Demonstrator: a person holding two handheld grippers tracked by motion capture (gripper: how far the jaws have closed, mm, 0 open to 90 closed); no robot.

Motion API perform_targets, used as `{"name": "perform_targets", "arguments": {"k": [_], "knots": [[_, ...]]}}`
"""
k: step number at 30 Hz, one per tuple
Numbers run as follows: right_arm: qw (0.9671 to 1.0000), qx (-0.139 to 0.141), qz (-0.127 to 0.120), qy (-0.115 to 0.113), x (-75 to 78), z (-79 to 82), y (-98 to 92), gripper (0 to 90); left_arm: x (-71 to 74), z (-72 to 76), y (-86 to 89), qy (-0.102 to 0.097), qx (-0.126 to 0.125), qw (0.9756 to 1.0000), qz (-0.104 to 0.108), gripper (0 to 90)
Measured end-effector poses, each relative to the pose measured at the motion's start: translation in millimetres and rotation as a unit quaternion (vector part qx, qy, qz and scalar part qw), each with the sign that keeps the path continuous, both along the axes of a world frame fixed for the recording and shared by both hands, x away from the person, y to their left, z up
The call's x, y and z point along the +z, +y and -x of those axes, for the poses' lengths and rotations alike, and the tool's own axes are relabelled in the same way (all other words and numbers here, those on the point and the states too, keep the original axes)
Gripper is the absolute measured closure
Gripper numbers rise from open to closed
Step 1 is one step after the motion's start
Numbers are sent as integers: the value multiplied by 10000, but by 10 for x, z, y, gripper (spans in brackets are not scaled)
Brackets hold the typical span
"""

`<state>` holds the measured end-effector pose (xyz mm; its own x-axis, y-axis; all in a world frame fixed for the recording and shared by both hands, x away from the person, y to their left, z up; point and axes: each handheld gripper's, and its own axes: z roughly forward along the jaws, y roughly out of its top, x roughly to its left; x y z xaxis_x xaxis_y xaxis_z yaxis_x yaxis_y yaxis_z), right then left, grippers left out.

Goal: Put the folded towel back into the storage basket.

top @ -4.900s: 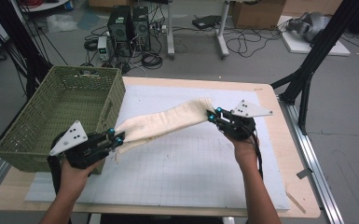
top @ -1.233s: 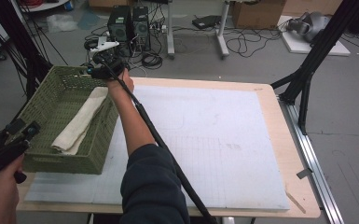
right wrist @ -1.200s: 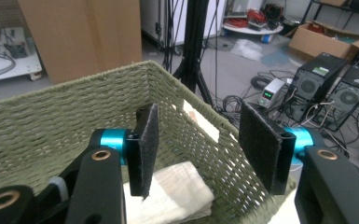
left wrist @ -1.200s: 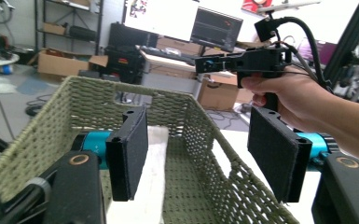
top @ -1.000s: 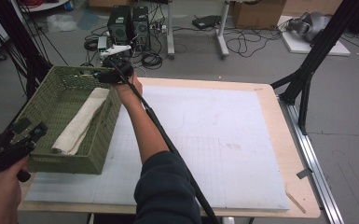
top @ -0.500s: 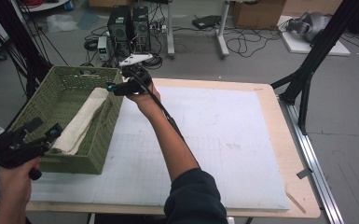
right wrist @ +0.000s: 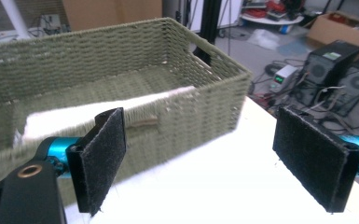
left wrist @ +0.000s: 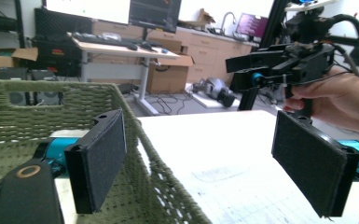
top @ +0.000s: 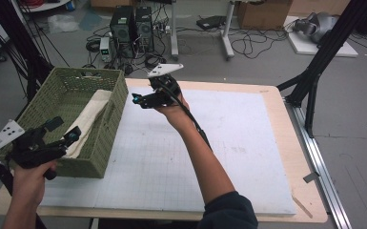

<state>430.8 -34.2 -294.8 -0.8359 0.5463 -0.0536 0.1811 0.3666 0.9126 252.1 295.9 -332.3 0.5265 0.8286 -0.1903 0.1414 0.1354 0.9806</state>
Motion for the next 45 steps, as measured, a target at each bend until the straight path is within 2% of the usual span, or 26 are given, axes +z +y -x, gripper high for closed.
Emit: {"name": "perform_targets", "arguments": {"k": [9, 13, 18, 20, 28, 32, 35, 40, 45], "knots": [[9995, -291, -155, -4, -98, 231, -510, 163, 13, -52, -193, 39, -272, 9996, -37, 170], [9989, -450, -28, -85, -142, 360, -719, 163, 16, -93, -318, 25, -496, 9987, -120, 165], [9979, -631, -59, -120, -187, 518, -1005, 163, 4, -144, -499, 31, -715, 9973, -162, 165], [9974, -697, -126, -141, -205, 571, -1121, 163, -1, -169, -553, 17, -842, 9961, -252, 166], [9939, -1070, -229, -152, -324, 777, -1528, 163, -53, -249, -774, 42, -1231, 9918, -341, 170], [9918, -1253, -198, -160, -413, 897, -1718, 163, -74, -278, -884, 90, -1357, 9897, -454, 171], [9898, -1401, -195, -156, -477, 998, -1857, 163, -46, -275, -948, 37, -1442, 9888, -379, 174], [9870, -1590, -155, -180, -566, 1163, -2063, 163, -38, -280, -1093, -20, -1580, 9865, -433, 173], [9836, -1795, -78, -147, -678, 1323, -2229, 163, -103, -305, -1242, 15, -1740, 9835, -489, 173]]}}
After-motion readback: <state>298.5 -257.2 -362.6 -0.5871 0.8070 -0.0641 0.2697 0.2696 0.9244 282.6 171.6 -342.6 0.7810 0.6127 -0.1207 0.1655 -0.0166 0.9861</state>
